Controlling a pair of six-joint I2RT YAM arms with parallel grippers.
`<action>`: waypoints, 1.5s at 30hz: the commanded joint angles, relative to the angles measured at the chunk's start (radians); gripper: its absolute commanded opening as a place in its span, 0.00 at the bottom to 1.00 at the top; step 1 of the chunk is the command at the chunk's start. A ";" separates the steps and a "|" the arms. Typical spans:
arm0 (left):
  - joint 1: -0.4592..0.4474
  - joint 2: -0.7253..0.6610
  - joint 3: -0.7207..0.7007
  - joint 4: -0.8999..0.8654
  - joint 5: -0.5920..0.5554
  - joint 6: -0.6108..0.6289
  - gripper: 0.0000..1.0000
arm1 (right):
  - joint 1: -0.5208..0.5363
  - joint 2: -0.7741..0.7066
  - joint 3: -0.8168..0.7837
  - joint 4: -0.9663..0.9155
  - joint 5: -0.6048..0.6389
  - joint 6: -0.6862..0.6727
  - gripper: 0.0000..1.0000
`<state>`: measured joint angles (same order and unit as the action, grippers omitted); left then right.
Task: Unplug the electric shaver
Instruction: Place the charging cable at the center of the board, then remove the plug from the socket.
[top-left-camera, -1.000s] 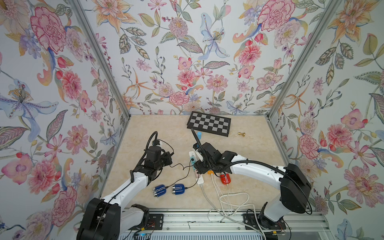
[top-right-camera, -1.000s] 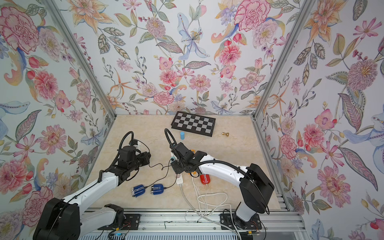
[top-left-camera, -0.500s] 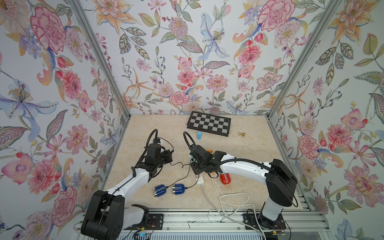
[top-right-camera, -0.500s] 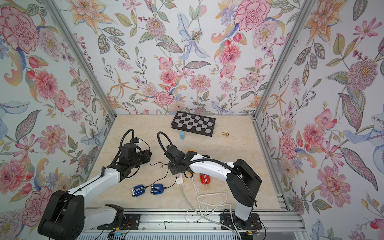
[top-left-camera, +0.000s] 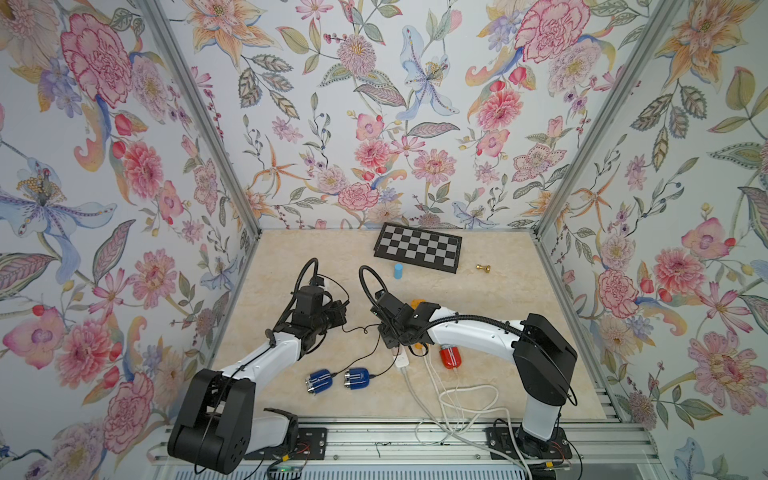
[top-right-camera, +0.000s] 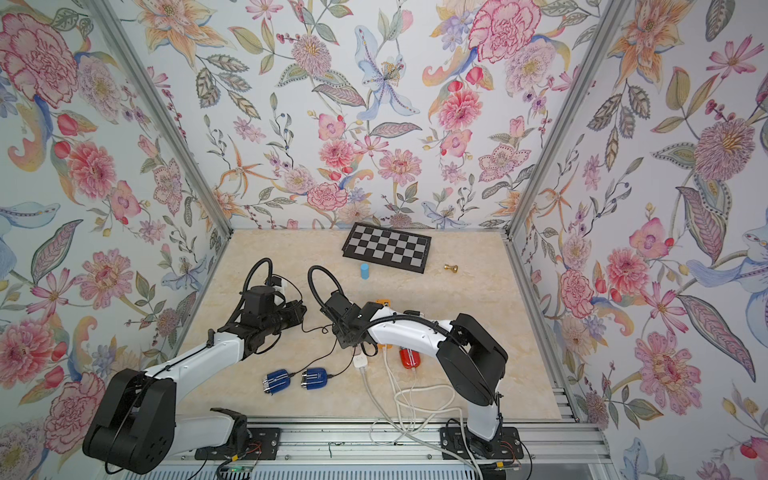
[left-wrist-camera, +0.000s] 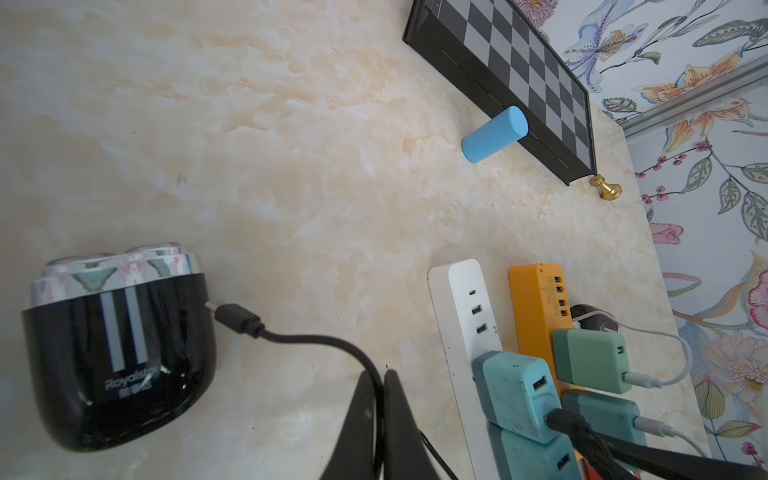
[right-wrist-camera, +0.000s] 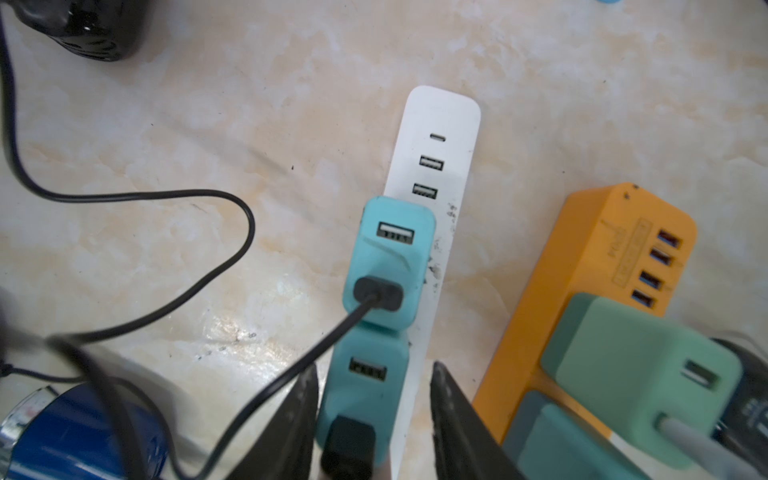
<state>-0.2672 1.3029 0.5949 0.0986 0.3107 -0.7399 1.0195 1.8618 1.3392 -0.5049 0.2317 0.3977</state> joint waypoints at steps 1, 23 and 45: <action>0.011 0.010 0.035 0.018 0.010 0.029 0.15 | -0.009 0.026 0.024 -0.024 -0.034 0.005 0.38; 0.015 0.070 0.135 -0.002 -0.030 0.063 0.61 | -0.031 0.075 0.027 -0.024 -0.077 -0.060 0.36; 0.013 0.136 0.160 0.015 -0.012 0.043 0.62 | -0.050 0.057 0.067 -0.033 -0.084 -0.105 0.35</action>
<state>-0.2615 1.4292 0.7429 0.0986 0.3069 -0.6956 0.9791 1.9305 1.3895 -0.5205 0.1596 0.3004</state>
